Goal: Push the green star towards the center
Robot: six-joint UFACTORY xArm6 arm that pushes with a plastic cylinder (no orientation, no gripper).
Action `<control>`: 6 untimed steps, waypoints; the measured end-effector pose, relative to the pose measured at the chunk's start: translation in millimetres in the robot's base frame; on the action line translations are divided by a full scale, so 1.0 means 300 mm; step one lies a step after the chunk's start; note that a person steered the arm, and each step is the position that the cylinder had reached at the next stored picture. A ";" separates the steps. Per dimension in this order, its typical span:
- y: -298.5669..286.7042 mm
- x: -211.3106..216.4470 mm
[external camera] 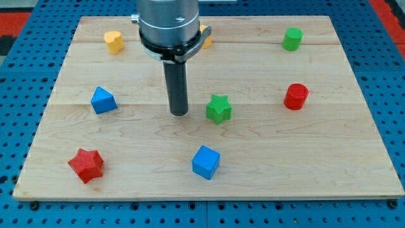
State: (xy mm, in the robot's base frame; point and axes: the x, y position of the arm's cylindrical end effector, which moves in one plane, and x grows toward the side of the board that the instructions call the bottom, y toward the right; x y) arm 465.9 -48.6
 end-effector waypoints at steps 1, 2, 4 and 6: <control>0.003 0.171; 0.045 0.186; 0.346 0.180; 0.400 0.116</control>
